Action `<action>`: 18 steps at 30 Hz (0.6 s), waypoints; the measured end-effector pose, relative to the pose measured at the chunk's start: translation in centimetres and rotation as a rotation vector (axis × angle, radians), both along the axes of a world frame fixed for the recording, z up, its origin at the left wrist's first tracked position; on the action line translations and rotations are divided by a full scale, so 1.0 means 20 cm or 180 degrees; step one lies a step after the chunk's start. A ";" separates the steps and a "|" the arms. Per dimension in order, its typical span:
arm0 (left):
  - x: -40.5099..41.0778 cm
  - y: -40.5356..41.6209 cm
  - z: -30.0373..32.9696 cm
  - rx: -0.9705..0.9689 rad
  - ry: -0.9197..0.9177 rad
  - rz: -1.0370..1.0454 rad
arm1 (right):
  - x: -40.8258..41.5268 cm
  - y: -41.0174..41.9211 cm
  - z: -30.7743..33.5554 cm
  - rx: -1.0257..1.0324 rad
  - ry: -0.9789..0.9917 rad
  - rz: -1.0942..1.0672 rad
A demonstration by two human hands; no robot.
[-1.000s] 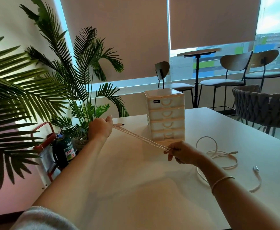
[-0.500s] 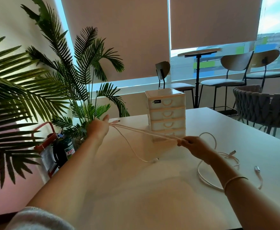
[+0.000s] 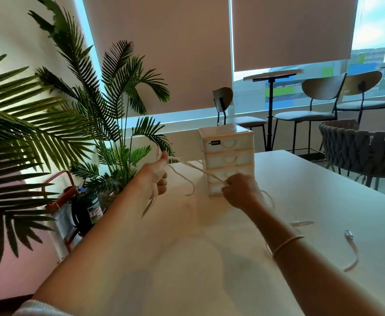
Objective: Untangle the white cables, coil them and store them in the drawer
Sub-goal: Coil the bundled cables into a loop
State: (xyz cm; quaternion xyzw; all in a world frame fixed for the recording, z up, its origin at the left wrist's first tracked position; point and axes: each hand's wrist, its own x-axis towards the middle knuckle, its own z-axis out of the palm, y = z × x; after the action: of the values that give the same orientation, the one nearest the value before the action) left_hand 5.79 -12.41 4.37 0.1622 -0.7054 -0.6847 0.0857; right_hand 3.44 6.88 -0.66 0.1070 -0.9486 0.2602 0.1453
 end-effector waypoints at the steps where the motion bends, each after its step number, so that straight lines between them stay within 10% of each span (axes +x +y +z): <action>1: 0.00 0.04 0.00 -0.0052 0.0005 -0.0065 | 0.03 -0.06 0.02 0.0059 0.0052 0.0027; 10: -0.05 0.16 -0.12 -0.0627 0.0086 0.0022 | 0.13 -0.34 0.08 0.0352 0.0866 0.0511; 18: -0.06 0.12 -0.10 0.0306 0.0234 -0.0234 | 0.12 -0.23 0.12 0.0151 0.0730 0.1150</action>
State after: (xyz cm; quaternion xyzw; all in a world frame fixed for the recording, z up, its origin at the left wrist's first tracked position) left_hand 4.51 -10.07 2.37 0.1149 -0.6735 -0.7260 0.0785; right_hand 5.81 2.30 1.70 0.3075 -0.8971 0.2456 0.2007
